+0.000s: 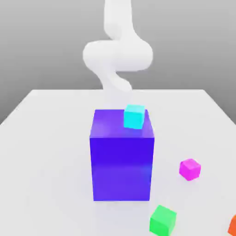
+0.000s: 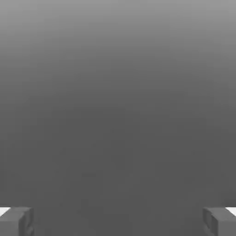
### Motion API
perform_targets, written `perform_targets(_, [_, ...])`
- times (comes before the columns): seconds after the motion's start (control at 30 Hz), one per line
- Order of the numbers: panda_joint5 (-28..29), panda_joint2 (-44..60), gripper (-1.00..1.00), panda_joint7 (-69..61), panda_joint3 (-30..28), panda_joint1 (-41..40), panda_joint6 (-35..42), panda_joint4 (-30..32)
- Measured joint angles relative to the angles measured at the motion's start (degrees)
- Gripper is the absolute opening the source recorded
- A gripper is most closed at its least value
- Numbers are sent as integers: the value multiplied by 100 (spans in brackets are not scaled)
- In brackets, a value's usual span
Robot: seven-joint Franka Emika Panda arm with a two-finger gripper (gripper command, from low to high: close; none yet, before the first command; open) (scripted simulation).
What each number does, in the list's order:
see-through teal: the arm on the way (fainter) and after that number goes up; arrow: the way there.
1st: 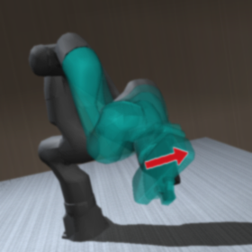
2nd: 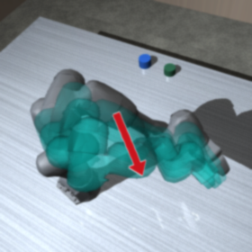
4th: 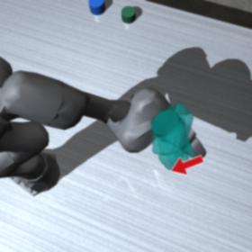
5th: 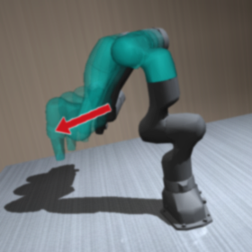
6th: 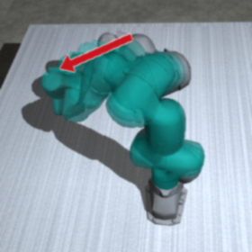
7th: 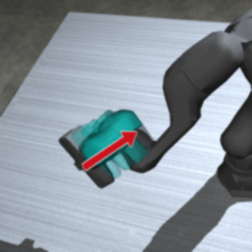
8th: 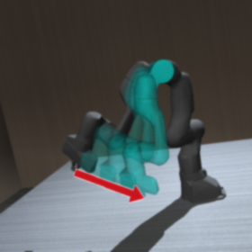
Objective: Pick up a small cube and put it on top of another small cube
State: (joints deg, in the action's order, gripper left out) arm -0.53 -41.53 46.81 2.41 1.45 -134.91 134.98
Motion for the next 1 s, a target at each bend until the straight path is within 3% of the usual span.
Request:
perform_targets(0.4, [-133, 2482, 0, 666, 1415, 874, -1763, 1724])
perform_targets(0.63, [152, 4071, 0, 1331, 2173, 1464, -2852, 2748])
perform_targets(0.73, [898, 4702, 0, 1927, 1820, 1776, -3305, 2760])
perform_targets(0.9, [1965, 5693, 0, 2738, 393, 2952, -4072, 2551])
perform_targets(0.93, [1986, 5799, -100, 2756, 227, 3112, -4161, 2532])
perform_targets(1.0, [1988, 5799, -100, 2758, 227, 3112, -4162, 2532])
